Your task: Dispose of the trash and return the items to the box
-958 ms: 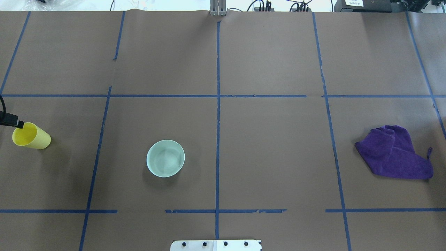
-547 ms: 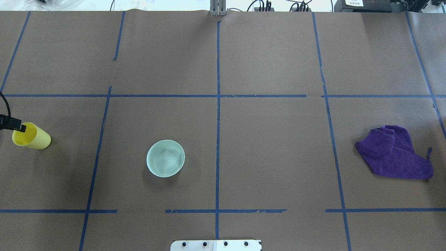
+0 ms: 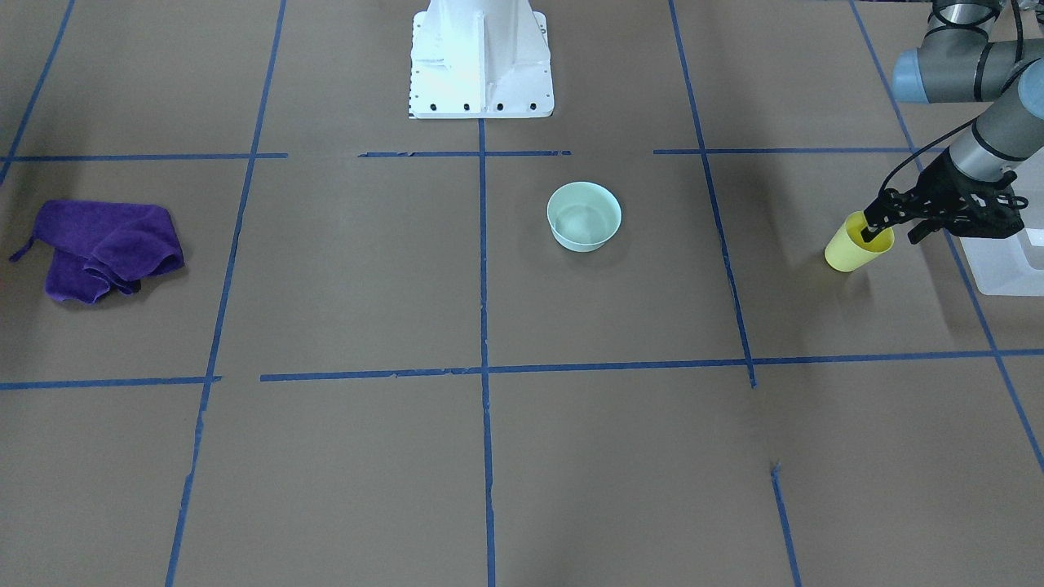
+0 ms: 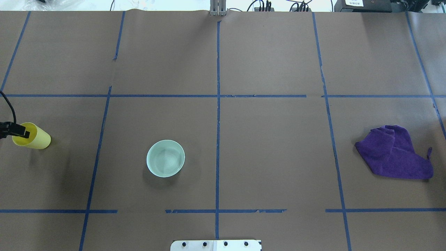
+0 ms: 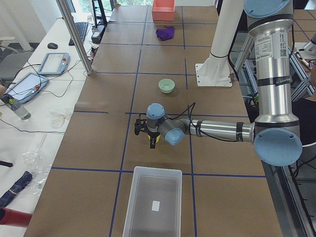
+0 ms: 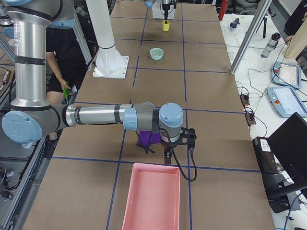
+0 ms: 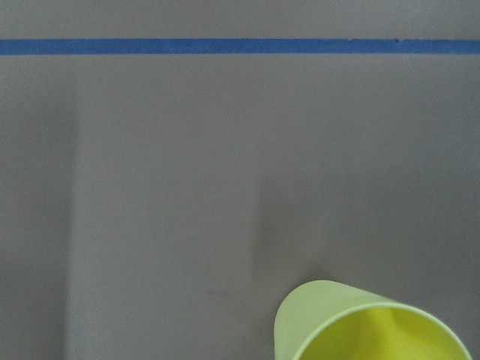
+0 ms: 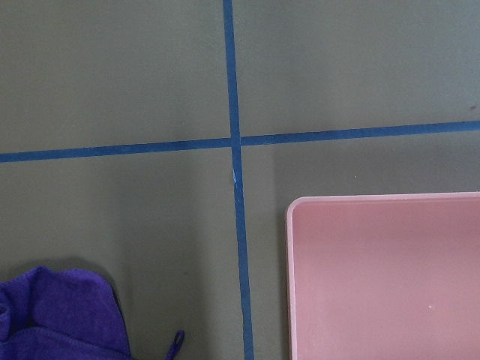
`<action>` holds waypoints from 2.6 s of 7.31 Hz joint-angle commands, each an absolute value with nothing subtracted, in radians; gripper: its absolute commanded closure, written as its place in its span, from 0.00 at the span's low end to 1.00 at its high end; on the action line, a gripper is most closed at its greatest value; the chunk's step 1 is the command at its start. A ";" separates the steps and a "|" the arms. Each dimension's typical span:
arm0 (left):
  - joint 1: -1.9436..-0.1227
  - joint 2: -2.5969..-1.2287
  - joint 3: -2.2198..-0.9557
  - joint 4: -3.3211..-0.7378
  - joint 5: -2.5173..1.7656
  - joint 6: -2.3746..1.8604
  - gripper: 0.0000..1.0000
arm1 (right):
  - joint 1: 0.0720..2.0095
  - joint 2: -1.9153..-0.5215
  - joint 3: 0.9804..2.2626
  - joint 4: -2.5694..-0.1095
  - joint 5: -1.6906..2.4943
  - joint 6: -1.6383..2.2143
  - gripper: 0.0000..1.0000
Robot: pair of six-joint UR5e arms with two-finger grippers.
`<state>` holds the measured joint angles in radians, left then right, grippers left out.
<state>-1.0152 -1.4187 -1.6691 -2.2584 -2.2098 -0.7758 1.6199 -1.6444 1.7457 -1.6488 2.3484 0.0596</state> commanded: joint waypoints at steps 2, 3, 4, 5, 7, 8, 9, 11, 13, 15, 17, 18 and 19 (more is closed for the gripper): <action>-1.011 -1.425 -1.674 -2.260 -2.212 -0.779 1.00 | 1.620 -1.644 1.747 -1.649 2.350 0.058 0.00; -1.012 -1.428 -1.683 -2.260 -2.218 -0.781 1.00 | 1.620 -1.644 1.755 -1.649 2.367 0.058 0.00; -1.020 -1.427 -1.728 -2.253 -2.223 -0.813 1.00 | 1.620 -1.638 1.761 -1.649 2.414 0.063 0.00; -1.026 -1.413 -1.776 -2.238 -2.268 -0.813 1.00 | 1.620 -1.617 1.763 -1.655 2.457 0.066 0.00; -1.090 -1.417 -1.808 -2.235 -2.325 -0.811 1.00 | 1.557 -1.620 1.759 -1.649 2.465 0.127 0.00; -1.104 -1.420 -1.812 -2.229 -2.326 -0.810 1.00 | 1.525 -1.627 1.761 -1.593 2.454 0.190 0.00; -1.104 -1.424 -1.851 -2.156 -2.326 -0.804 1.00 | 1.499 -1.658 1.758 -1.477 2.429 0.257 0.00; -1.117 -1.428 -1.943 -2.015 -2.324 -0.767 1.00 | 1.364 -1.672 1.756 -1.210 2.410 0.583 0.00; -1.138 -1.433 -1.971 -1.953 -2.318 -0.706 1.00 | 1.236 -1.672 1.756 -1.125 2.344 0.713 0.00; -1.150 -1.442 -2.021 -1.860 -2.266 -0.635 1.00 | 1.117 -1.672 1.758 -1.054 2.269 0.811 0.00; -1.233 -1.532 -2.088 -1.594 -2.191 -0.483 1.00 | 1.037 -1.672 1.756 -1.023 2.232 0.854 0.00; -1.314 -1.578 -2.076 -1.532 -2.189 -0.386 1.00 | 0.997 -1.671 1.756 -1.023 2.200 0.864 0.00; -1.333 -1.580 -2.069 -1.504 -2.189 -0.339 1.00 | 0.953 -1.671 1.753 -1.023 2.183 0.870 0.00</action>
<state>-1.2808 -1.5542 -2.0736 -1.5686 -2.1942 -0.4228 1.0088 -1.6712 1.7556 -1.0253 2.2106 0.8580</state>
